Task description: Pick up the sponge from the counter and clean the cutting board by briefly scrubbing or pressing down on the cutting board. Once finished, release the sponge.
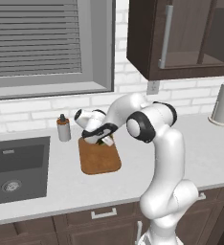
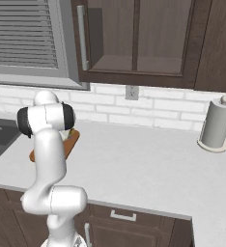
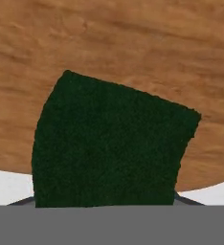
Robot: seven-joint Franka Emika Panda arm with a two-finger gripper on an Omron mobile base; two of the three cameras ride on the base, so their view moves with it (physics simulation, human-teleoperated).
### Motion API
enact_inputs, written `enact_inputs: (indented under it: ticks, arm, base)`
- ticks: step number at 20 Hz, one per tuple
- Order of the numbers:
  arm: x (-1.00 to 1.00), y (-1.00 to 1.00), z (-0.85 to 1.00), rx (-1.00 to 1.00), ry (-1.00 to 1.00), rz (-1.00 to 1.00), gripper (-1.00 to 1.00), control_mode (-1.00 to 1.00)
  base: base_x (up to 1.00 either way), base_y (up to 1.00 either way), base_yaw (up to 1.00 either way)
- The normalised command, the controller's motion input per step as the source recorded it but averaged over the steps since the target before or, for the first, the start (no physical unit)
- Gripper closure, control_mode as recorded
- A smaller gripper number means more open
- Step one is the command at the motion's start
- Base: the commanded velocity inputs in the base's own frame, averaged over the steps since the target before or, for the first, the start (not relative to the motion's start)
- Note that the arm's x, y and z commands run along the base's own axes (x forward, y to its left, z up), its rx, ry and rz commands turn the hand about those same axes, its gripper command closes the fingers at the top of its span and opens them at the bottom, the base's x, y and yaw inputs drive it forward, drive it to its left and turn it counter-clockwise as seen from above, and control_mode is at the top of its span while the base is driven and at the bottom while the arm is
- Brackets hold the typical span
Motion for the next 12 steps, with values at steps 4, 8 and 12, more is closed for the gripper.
enact_inputs:
  ticks: [4,8,12]
  arm:
    - [-0.25,-0.92,-0.51,0.0,0.0,0.07,1.0,-1.0]
    - [-0.25,-0.91,-0.54,0.0,0.0,0.07,1.0,-1.0]
    - [-0.26,-0.88,-0.55,0.0,0.0,0.08,1.0,-1.0]
  base:
    - [0.0,0.0,0.0]
    - [0.0,0.0,0.0]
    - [0.0,0.0,0.0]
